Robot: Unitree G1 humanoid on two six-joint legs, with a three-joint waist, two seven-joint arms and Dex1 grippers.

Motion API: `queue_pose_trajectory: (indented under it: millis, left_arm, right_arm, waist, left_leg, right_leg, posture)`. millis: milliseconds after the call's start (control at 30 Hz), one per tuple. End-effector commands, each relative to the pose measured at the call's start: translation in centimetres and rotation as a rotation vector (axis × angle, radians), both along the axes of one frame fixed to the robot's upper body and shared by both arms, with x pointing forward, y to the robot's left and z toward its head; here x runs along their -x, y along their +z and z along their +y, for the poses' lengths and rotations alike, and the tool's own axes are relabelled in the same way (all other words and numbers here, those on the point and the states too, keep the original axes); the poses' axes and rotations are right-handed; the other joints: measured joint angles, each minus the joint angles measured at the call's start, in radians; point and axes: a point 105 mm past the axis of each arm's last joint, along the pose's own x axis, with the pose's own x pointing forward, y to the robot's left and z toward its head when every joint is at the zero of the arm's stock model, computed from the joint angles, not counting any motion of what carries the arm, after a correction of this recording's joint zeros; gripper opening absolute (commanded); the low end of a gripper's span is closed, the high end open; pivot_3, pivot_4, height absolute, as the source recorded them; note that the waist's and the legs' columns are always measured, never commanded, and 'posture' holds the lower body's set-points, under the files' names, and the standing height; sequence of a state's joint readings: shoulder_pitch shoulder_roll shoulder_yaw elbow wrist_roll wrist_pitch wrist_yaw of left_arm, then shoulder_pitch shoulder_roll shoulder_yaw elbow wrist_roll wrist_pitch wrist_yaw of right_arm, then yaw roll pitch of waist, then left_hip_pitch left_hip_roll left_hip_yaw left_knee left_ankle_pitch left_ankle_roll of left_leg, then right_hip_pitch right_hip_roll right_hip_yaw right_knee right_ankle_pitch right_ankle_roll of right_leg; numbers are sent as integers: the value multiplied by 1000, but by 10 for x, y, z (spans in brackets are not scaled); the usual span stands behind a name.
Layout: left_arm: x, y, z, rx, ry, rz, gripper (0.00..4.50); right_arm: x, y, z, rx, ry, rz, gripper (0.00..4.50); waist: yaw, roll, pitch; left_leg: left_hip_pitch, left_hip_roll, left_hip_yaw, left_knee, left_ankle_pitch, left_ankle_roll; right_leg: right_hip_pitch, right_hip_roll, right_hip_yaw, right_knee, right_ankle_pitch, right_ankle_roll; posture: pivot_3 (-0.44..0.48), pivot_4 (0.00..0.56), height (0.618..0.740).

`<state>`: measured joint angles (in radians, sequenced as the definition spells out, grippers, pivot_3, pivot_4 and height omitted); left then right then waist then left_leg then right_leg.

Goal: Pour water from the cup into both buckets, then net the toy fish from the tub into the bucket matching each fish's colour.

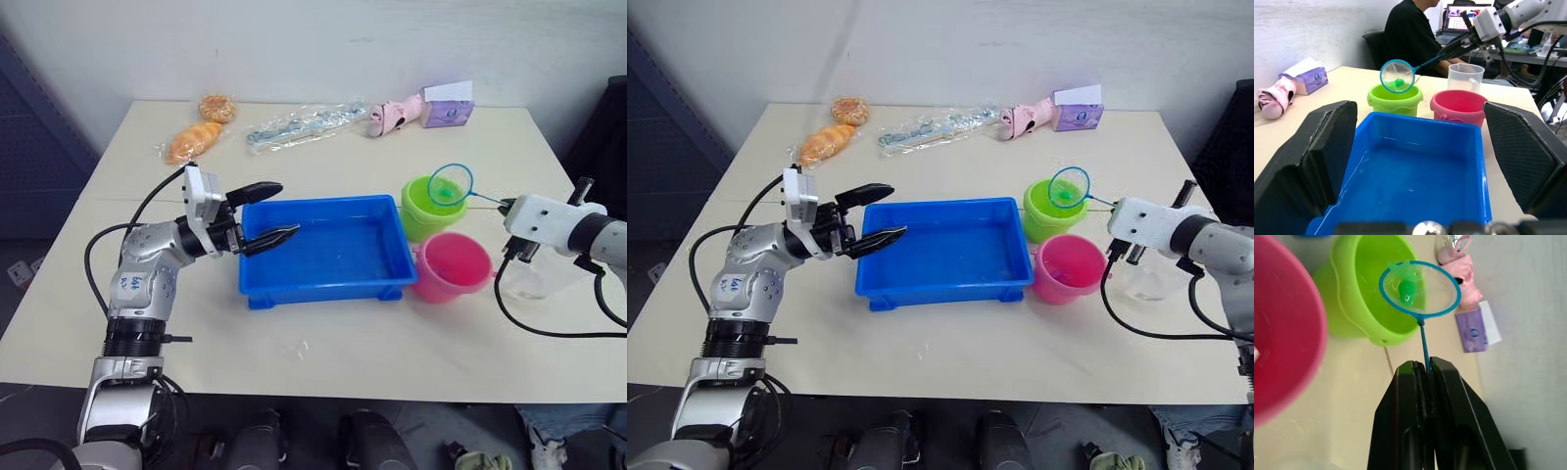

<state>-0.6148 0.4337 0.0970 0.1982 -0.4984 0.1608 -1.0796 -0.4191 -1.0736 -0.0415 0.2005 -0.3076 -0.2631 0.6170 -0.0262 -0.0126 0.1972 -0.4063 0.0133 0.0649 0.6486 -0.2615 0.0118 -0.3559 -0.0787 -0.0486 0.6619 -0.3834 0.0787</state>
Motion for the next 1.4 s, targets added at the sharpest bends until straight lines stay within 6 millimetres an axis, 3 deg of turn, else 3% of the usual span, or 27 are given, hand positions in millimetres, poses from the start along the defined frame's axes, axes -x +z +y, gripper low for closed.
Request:
queue_pose_trajectory:
  millis: [33,233,400,633,967,1133,1333,1400]
  left_arm:
    - [4,6,-5,6,-9,-40,4428]
    - [2,5,-10,14,-13,-34,4428]
    - [-1,1,-17,35,-26,-18,4428]
    - [-4,0,-26,43,-56,-18,4428]
    - [-5,-1,-31,45,-71,-10,4428]
    - [-4,-3,-29,45,-69,-7,4428]
    - [8,1,-8,16,-108,-14,4428]
    - [15,5,0,-14,-142,-31,4428]
  right_arm:
    - [2,19,4,239,67,-159,0]
    - [4,27,13,487,184,-346,0]
    - [2,16,5,637,233,-464,0]
    - [-3,1,-14,716,220,-472,0]
    - [-3,24,-13,746,215,-566,0]
    - [-2,21,-9,586,195,-535,0]
    - [19,46,18,88,263,-460,0]
    - [26,45,29,-96,291,-372,0]
  waist:
    - [-1,0,0]
    - [-1,0,0]
    - [0,0,0]
    - [1,0,0]
    - [0,1,0]
    - [0,1,0]
    - [-6,1,0]
    - [-7,1,0]
  left_leg:
    - [0,0,0,0,0,0]
    - [0,0,1,0,1,-2]
    - [0,0,0,0,1,-2]
    - [0,0,1,-1,2,-3]
    - [0,1,2,-1,3,-4]
    - [0,0,2,-1,3,-4]
    - [0,1,2,-1,3,-3]
    - [0,2,2,-1,2,-3]
  right_leg:
    - [0,0,0,0,0,0]
    - [-1,0,1,0,0,0]
    - [-1,1,1,0,0,0]
    - [-1,1,1,1,0,0]
    - [-2,2,1,1,0,0]
    - [-2,2,1,1,0,0]
    - [-1,2,1,1,0,0]
    - [-1,3,1,1,0,0]
  posture:
    - [0,150,740]
    - [0,150,740]
    - [0,150,740]
    - [0,150,740]
    - [0,150,740]
    - [0,150,740]
    - [0,150,740]
    - [0,150,740]
